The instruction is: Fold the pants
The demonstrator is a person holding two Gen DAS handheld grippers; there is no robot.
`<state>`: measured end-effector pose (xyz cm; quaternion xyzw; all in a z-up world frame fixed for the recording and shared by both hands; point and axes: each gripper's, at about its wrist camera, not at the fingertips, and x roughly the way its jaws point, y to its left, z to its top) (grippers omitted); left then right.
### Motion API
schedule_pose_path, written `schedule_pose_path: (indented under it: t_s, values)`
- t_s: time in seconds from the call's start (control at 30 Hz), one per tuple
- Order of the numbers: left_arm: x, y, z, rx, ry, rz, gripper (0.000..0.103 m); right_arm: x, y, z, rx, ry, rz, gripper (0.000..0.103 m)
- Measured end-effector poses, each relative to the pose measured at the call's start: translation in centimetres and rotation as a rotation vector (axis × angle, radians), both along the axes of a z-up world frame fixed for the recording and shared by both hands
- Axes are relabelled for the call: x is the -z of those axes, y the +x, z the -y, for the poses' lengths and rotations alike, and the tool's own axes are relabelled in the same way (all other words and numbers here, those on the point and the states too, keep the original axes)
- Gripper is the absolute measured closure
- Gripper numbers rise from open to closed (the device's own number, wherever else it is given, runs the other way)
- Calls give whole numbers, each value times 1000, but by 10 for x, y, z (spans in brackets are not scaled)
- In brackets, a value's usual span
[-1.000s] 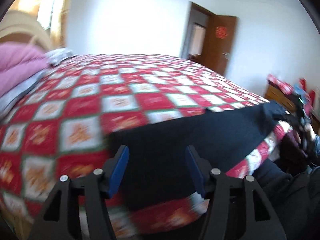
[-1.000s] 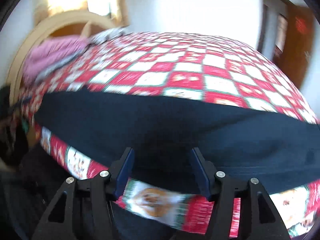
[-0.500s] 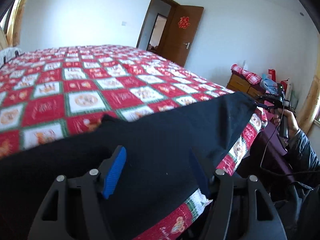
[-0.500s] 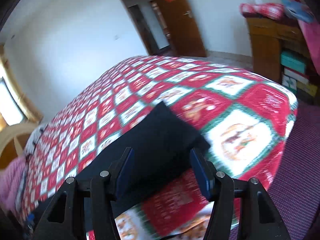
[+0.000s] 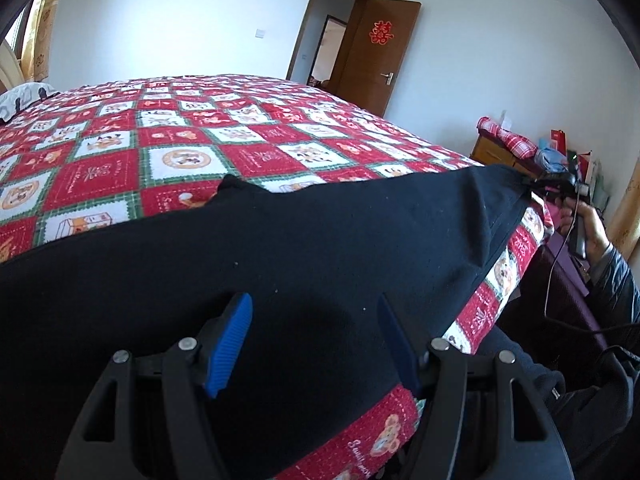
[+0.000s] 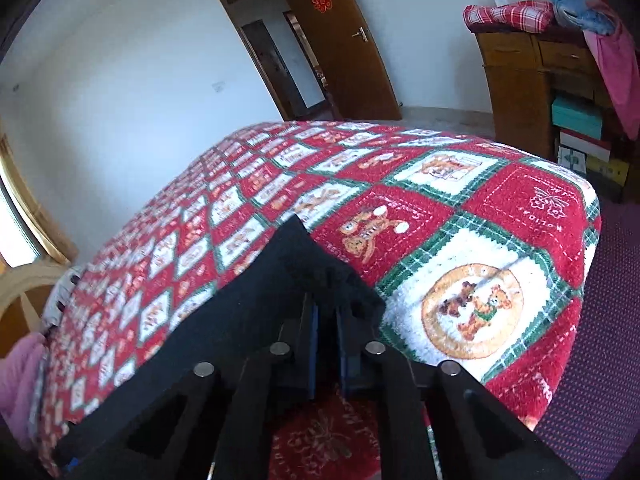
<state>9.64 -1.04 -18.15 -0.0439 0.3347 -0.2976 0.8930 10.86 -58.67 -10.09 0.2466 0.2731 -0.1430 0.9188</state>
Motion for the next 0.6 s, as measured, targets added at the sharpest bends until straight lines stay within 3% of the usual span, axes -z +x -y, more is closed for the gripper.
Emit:
schedule_pose_path:
  t_s: [0.1,0.2,0.43,0.6]
  values:
    - [1,2,-2,7,-12,-4,35,-27,-14,-12,-13,-60,60,97]
    - [2,3,-3,10,-18,-4,35,-39,-21,-16,5,-117,57,98]
    - [3,3,-6,21,-29,-5,35,3,-15,17,52,4,-45,98]
    - [3,1,-8,23,-40,-4,35,-6,-16,8,49,-64,-58,97]
